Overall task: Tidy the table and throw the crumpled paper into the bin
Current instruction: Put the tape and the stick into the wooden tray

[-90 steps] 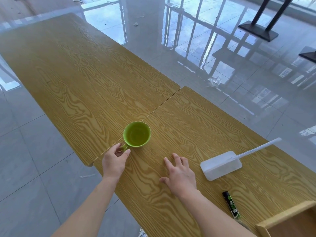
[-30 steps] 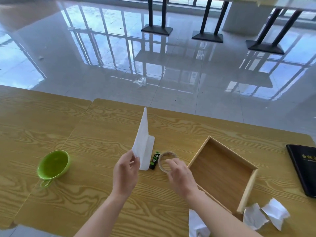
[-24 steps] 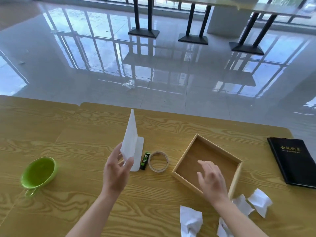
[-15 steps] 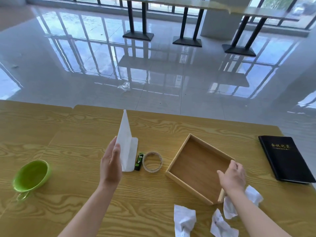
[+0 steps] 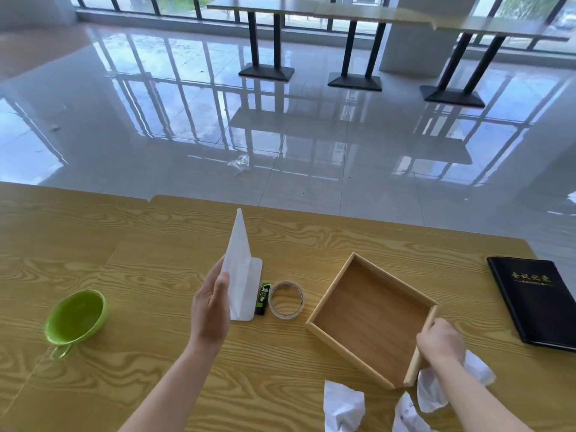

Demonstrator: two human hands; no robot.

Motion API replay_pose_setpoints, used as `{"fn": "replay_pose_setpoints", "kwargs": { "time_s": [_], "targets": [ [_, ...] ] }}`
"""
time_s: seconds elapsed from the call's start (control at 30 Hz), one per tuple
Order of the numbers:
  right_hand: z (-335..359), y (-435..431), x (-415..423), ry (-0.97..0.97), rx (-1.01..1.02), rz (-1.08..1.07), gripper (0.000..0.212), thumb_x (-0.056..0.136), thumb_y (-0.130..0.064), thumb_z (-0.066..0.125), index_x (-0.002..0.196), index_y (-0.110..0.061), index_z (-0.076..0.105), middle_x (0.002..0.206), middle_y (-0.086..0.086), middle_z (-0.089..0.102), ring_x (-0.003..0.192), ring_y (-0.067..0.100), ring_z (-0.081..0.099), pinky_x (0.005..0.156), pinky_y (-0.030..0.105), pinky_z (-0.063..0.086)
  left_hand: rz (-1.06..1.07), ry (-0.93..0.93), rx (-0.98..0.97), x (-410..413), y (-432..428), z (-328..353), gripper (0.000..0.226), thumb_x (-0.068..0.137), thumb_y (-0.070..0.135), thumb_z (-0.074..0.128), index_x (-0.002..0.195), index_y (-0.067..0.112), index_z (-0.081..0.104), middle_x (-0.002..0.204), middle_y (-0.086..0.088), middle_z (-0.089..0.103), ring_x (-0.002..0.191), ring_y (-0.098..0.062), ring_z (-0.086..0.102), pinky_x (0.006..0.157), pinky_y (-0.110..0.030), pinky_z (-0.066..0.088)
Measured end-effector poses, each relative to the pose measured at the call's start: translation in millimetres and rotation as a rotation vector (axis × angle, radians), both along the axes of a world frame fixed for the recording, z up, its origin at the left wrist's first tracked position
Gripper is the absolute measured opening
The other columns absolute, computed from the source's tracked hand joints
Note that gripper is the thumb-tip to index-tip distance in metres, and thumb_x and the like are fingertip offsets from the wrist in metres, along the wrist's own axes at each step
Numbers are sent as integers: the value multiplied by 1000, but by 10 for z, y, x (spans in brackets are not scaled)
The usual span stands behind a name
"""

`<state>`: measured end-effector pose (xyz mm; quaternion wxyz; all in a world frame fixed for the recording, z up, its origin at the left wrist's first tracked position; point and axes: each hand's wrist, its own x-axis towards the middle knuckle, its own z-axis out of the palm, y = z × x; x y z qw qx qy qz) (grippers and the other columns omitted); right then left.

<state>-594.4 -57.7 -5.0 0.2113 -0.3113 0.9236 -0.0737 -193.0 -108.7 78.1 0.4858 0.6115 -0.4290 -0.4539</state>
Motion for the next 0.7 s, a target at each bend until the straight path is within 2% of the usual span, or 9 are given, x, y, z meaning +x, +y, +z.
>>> {"fn": "replay_pose_setpoints", "kwargs": {
  "time_s": [0.07,0.2,0.33,0.5,0.7],
  "targets": [
    [-11,39,58,1,-20,11,10,84,-13,63,92,-8,58,86,11,64,80,33,60,69,36,48,-9,9,-10,6,16,-25,36,91,48,41,120,60,59,125,32,61,119,7,54,105,-51,46],
    [-28,55,232,-18,-65,43,11,84,-16,64,92,-13,57,81,5,63,73,28,60,60,33,46,-38,44,-25,11,37,-54,40,92,47,42,128,50,59,132,24,60,128,-6,53,107,-53,44],
    [-35,-44,412,-58,-98,78,16,85,-15,65,100,-12,61,81,3,62,73,26,59,60,33,46,-33,49,-29,15,22,-59,42,90,48,43,130,49,58,134,24,59,129,-7,52,108,-52,44],
    [-26,-203,588,-93,-90,107,37,85,-17,64,121,-10,59,99,9,68,86,30,63,66,34,47,-11,67,-35,61,-11,-62,39,90,49,44,126,53,59,131,26,60,127,-5,54,108,-50,44],
    [-27,-409,765,-74,-84,156,36,85,-18,64,121,-15,61,103,6,69,84,26,58,66,32,45,16,58,-30,257,-113,-84,39,91,47,43,126,50,60,131,24,62,126,-5,55,107,-50,45]
  ]
}}
